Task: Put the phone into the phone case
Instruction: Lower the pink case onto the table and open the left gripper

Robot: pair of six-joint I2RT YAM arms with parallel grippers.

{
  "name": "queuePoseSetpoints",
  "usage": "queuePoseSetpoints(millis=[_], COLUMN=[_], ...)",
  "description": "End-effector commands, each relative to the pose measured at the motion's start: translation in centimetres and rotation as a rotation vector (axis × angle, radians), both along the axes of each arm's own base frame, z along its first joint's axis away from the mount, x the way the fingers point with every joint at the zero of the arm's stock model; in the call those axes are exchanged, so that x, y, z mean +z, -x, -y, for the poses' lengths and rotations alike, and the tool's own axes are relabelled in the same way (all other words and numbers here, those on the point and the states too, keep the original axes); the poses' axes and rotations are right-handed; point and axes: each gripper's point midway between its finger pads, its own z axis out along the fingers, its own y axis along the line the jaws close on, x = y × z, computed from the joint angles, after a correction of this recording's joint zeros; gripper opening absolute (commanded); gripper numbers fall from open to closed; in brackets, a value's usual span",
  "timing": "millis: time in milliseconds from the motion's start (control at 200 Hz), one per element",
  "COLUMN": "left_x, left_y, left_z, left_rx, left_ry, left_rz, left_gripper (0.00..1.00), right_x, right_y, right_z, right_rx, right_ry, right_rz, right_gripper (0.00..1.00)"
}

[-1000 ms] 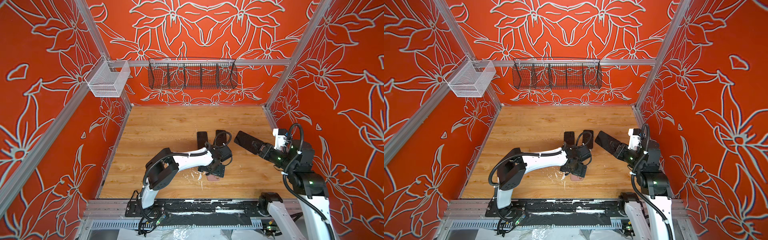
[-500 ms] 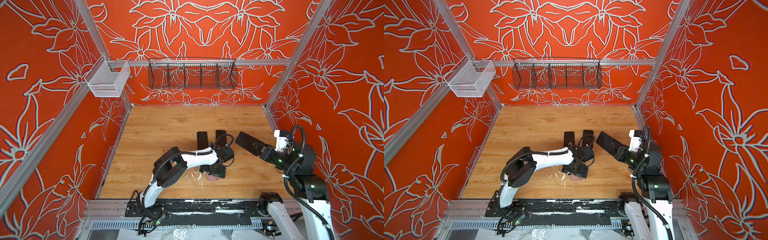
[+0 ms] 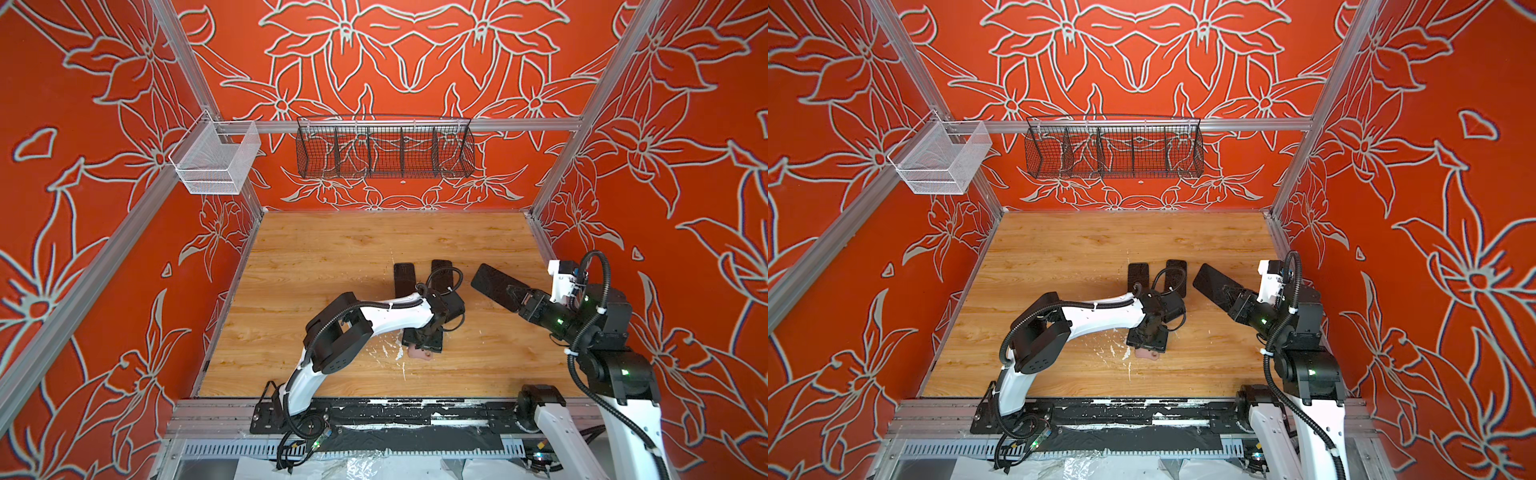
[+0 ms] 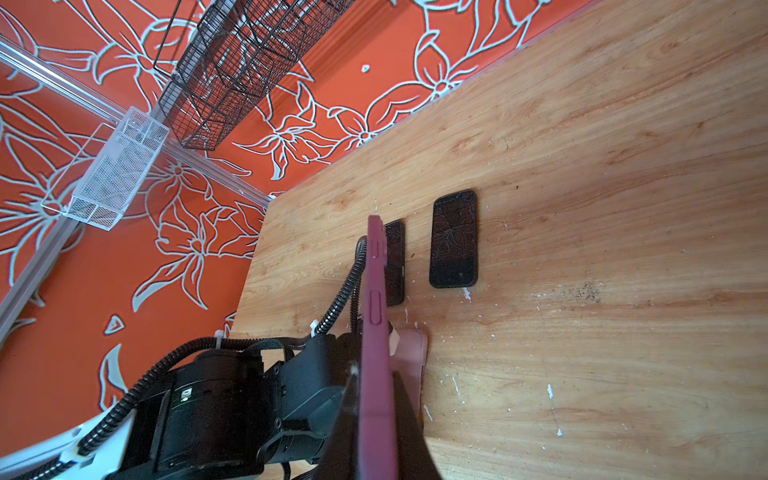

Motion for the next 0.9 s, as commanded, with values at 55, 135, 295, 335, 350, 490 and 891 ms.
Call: queuePoseSetpoints(millis=[55, 135, 295, 335, 350, 490, 891], left_x=[0.2, 1.2, 3.7, 4.3, 4.6, 7.4, 13.2], left_y=[-0.4, -0.9, -1.9, -2.0, -2.1, -2.5, -1.7], left_z=[-2.6, -2.0, -0.4, -0.3, -0.5, -0.1, 2.6], left_rx=[0.038, 0.017, -0.029, -0.040, -0.037, -0.109, -0.233], left_ry=[-0.053, 0.024, 0.268, 0.331, 0.347, 0.603, 1.115], left_rz=[0.027, 0.051, 0.076, 0.070, 0.073, 0.074, 0.013], left_gripper=[0.64, 0.64, 0.64, 0.64, 0.65, 0.67, 0.76], right_x=[2.0, 2.0, 2.4, 2.5, 2.6, 3.0, 3.9], right_y=[-0.2, -0.2, -0.3, -0.4, -0.4, -0.7, -1.0], right_z=[0.3, 0.4, 0.6, 0.7, 0.7, 0.8, 1.2], right_rx=[-0.003, -0.008, -0.015, -0.017, -0.018, -0.027, -0.053], right_ry=[0.031, 0.044, 0.059, 0.060, 0.060, 0.062, 0.053], right_rz=[0.070, 0.063, 0.062, 0.061, 0.061, 0.059, 0.040], right_gripper=[0.00, 0.00, 0.00, 0.00, 0.00, 0.00, 0.00])
